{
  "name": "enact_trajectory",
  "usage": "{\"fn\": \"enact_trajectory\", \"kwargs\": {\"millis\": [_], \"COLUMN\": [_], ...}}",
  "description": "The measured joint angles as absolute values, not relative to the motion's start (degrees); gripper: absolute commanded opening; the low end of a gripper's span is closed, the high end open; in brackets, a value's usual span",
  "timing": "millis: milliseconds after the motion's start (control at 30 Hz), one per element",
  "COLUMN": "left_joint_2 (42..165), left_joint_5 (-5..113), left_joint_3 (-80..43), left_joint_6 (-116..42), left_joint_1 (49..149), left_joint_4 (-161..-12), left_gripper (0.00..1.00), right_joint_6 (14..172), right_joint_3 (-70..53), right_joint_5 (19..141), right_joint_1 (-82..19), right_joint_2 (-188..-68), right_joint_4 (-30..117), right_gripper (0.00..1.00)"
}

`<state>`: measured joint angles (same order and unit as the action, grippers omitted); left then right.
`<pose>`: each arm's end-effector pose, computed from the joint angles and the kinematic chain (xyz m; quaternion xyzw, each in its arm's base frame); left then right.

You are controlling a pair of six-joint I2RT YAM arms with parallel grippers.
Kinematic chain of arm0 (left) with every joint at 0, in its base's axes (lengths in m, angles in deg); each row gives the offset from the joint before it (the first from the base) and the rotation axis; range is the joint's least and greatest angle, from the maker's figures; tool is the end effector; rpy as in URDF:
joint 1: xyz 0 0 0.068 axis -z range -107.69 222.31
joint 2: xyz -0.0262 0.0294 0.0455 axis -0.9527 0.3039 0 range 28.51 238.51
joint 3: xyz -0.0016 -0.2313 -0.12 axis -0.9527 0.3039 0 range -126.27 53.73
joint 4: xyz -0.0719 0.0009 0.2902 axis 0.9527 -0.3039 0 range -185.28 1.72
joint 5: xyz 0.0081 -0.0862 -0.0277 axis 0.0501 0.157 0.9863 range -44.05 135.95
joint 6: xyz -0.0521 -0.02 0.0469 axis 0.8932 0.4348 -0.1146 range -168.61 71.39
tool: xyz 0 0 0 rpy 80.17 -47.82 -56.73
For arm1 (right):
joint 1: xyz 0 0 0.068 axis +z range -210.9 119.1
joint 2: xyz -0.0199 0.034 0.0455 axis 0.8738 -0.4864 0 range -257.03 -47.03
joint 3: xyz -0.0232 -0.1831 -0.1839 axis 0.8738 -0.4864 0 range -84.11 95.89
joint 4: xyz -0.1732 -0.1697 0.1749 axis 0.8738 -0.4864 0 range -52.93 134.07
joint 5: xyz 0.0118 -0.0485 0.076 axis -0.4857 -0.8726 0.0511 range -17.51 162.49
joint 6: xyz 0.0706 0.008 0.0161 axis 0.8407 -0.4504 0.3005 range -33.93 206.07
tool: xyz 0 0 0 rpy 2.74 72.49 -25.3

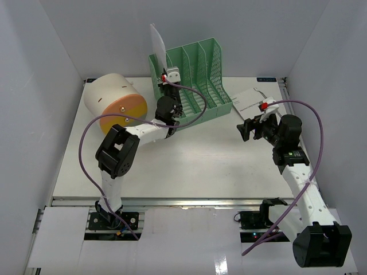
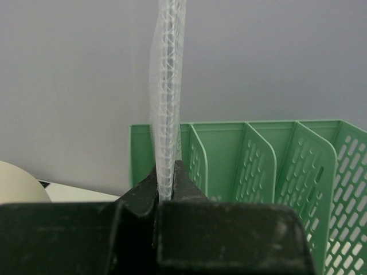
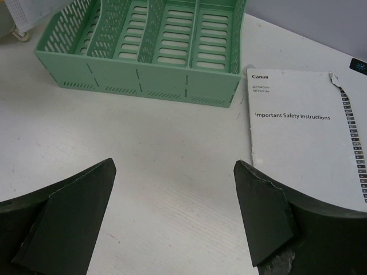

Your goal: Organize the desk

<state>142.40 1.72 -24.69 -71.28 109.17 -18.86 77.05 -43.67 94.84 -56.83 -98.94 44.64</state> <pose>0.4141 -0.2577 0.2925 -0.0724 0.5429 0.0746 0.8333 0.2813 0.0431 0.2889 -0.2088 0.7374 0.1224 0.6306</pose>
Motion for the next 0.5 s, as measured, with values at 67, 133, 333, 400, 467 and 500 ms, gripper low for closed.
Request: {"fn": "enact_trajectory", "kwargs": {"millis": [67, 133, 333, 400, 467, 500], "left_joint_2": [143.78, 145.2, 148.66, 148.94, 148.97, 148.97], "left_joint_5": [2.39, 3.16, 4.36, 4.54, 4.64, 4.69], "left_joint_3": [-24.04, -23.23, -21.64, -21.21, -20.73, -20.54], "left_joint_6": [-69.91, -68.79, -66.91, -66.41, -65.85, -65.56], "left_joint_1": [109.17, 109.17, 109.12, 109.02, 108.84, 108.77], "left_joint_4": [-17.97, -17.3, -14.33, -12.99, -11.92, -11.57], "left_gripper": [0.0, 0.0, 0.0, 0.0, 0.0, 0.0], "right_joint_6": [77.05, 77.05, 77.05, 77.05, 77.05, 77.05], "right_joint_3": [-43.75, -43.75, -43.78, -43.79, -43.8, -43.8], "right_joint_5": [95.05, 95.27, 96.0, 96.23, 96.39, 96.48], "right_joint_1": [-57.21, -57.39, -57.6, -57.7, -57.8, -57.83], "right_joint_2": [-99.11, -99.15, -99.44, -99.6, -99.67, -99.67], "right_joint_4": [44.63, 44.65, 44.66, 44.66, 44.66, 44.67], "right_gripper": [0.9, 0.9, 0.9, 0.9, 0.9, 0.9]}}
